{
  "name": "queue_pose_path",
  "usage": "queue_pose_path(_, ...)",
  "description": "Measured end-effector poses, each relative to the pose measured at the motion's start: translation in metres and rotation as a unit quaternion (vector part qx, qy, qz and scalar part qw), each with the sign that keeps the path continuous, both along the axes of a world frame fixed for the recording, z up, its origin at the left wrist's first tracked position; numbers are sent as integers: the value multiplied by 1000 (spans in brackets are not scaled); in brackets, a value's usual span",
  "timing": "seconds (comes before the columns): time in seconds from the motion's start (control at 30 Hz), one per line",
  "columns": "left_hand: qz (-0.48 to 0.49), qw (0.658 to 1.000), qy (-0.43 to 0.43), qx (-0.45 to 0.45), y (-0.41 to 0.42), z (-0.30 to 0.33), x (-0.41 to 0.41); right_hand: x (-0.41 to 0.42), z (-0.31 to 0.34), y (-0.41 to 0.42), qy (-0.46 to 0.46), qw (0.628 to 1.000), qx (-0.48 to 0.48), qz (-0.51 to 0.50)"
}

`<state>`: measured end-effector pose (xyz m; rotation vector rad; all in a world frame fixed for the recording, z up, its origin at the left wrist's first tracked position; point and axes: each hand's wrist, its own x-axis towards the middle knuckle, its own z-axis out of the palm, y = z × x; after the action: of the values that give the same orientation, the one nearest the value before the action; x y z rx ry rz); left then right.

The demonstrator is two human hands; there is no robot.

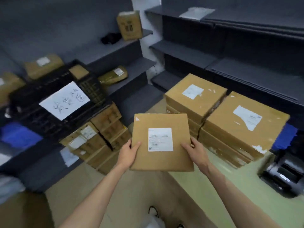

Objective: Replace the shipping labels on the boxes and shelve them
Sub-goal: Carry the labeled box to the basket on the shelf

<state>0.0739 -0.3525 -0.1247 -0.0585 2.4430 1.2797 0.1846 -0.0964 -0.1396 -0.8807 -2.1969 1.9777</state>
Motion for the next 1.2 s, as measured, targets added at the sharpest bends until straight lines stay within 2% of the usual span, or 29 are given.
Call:
queue_pose_path(0.23,107,992,68,29,-66,55,-41,-102,61,-49,64,992,49,101)
queue_pose_path(0.43,146,981,116,59,-133,96,-94,-185,111,-104,99,976,111,157)
queue_pose_path(0.53,154,977,143,46,-165,126,-127,-228,138,-131,115,968,135,179)
queue_pose_path(0.83,164,966,189,64,-247,198,-237,-346,210,-212,169,956,99,218)
queue_pose_path(1.2,194,947,234,106,-302,215,-349,-477,263,-266,182,936,87,288)
